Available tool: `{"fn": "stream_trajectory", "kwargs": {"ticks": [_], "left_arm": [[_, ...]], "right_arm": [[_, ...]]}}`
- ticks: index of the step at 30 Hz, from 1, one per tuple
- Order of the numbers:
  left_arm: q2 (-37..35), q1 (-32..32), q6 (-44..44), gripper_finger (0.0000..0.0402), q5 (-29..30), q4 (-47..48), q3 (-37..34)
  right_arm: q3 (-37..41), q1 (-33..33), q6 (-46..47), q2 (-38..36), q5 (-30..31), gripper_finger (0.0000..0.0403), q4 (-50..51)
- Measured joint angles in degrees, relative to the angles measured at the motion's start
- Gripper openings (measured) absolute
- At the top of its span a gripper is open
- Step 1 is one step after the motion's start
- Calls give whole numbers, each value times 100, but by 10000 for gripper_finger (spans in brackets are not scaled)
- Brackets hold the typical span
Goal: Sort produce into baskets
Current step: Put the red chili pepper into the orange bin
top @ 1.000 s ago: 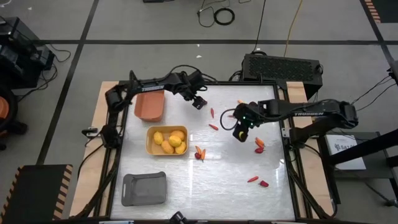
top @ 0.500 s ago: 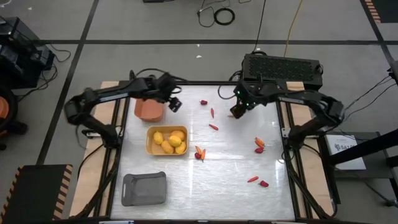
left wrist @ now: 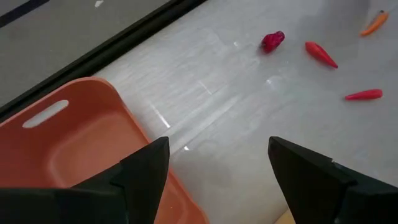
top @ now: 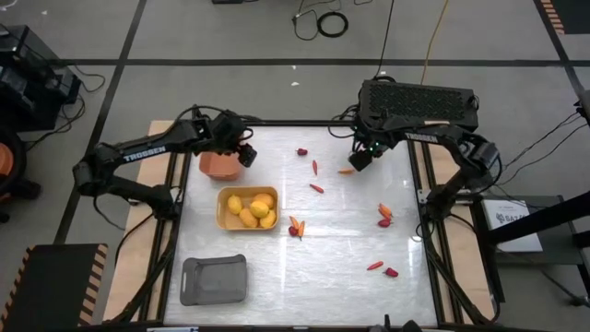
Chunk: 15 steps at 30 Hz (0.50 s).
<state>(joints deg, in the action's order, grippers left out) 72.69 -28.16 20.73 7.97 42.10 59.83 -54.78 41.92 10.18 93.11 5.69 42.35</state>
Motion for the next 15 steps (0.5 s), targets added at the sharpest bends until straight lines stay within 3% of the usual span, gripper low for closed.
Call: {"fn": "stream_trajectory", "kwargs": {"ticks": [7, 15], "left_arm": [[-107, -85, 109, 281, -11, 104, -91], [-514, -352, 154, 281, -188, 115, -594]], "right_arm": [[-21, 14, -238, 582, -7, 187, 0], [11, 8, -223, 415, -155, 95, 86]]}}
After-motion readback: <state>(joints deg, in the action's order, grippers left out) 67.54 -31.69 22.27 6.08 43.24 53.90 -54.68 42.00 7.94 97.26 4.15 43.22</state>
